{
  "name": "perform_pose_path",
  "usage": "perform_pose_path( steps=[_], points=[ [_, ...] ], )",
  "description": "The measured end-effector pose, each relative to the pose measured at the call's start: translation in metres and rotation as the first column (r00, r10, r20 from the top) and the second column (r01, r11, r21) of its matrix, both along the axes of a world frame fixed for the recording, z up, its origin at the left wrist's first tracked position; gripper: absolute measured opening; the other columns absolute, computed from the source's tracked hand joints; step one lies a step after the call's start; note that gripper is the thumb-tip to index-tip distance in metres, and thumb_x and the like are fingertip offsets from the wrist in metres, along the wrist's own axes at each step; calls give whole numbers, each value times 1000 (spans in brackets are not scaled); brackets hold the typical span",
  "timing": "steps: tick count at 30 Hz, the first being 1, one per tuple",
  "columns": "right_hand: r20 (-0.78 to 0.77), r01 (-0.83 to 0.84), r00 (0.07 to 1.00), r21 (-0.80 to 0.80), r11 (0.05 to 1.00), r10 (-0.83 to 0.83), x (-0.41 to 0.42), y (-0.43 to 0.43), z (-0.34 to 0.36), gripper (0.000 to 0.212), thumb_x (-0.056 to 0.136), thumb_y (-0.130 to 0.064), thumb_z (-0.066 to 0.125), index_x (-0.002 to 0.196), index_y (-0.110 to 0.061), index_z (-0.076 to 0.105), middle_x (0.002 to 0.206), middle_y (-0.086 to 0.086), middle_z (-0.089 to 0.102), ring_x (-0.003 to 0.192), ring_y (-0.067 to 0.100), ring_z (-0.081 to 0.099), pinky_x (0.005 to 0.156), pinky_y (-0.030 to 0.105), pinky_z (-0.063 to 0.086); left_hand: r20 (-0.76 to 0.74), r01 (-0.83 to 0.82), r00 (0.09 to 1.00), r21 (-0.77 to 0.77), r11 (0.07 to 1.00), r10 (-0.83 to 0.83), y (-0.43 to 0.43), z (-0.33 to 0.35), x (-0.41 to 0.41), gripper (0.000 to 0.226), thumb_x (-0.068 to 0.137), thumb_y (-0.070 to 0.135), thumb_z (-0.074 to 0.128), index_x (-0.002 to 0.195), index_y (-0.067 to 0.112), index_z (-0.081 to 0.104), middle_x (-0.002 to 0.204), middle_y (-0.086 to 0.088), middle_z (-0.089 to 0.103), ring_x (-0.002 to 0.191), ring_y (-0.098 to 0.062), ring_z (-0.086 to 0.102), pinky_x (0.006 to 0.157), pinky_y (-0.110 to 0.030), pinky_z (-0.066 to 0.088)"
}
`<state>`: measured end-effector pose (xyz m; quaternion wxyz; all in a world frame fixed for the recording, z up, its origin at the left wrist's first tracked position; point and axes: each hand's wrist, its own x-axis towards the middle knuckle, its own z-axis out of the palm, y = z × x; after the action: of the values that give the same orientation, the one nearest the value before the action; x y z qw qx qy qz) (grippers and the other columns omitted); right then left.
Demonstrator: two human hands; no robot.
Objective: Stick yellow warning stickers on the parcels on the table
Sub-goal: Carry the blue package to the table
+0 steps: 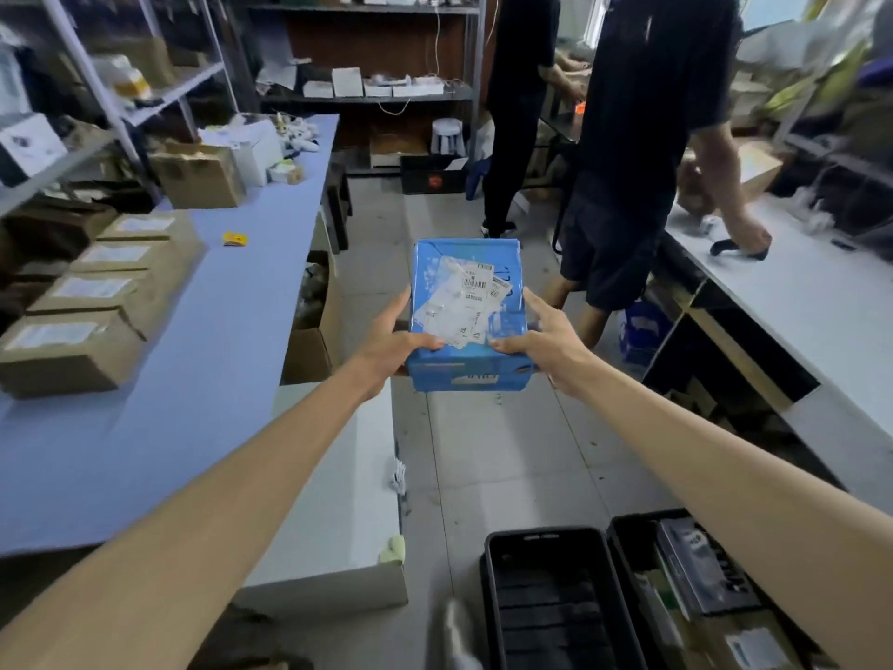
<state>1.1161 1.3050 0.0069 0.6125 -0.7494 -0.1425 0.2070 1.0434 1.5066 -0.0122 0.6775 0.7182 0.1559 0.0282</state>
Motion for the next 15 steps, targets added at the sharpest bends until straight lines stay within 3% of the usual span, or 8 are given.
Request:
perform_pose_path(
  steps=[3, 6, 8, 15],
  points=[
    [18, -17, 1000, -7, 1000, 17, 52, 20, -5, 54, 73, -7, 79, 106, -42, 54, 97, -2, 73, 82, 19, 73, 67, 39, 61, 10, -11, 1000, 15, 1000, 11, 23, -5, 51, 90, 76, 7, 75, 147, 38, 29, 117, -1, 64, 100, -22, 65, 83, -44, 58],
    [34, -12, 999, -2, 1000, 12, 114, 41, -6, 61, 72, -8, 79, 118, -37, 53, 95, -7, 73, 79, 12, 73, 61, 31, 60, 2, -22, 1000, 26, 999, 22, 40, 0, 113, 93, 74, 5, 75, 147, 38, 28, 108, 7, 64, 90, -12, 65, 65, -28, 57],
    [35, -13, 999, -6, 1000, 13, 152, 51, -5, 62, 72, -8, 79, 118, -40, 52, 98, -7, 73, 81, 13, 72, 65, 34, 61, 0, -30, 1000, 22, 999, 30, 53, 3, 150, 94, 73, 4, 76, 147, 39, 29, 104, 7, 65, 87, -11, 66, 62, -25, 56],
    [26, -17, 1000, 16, 1000, 16, 261, 103, -12, 66, 71, 0, 78, 118, -40, 55, 95, -13, 72, 81, 6, 71, 60, 24, 56, -13, -54, 998, 11, 998, 54, 96, 4, 256, 94, 74, -3, 71, 149, 33, 28, 109, 1, 66, 98, -18, 64, 88, -40, 55]
  ],
)
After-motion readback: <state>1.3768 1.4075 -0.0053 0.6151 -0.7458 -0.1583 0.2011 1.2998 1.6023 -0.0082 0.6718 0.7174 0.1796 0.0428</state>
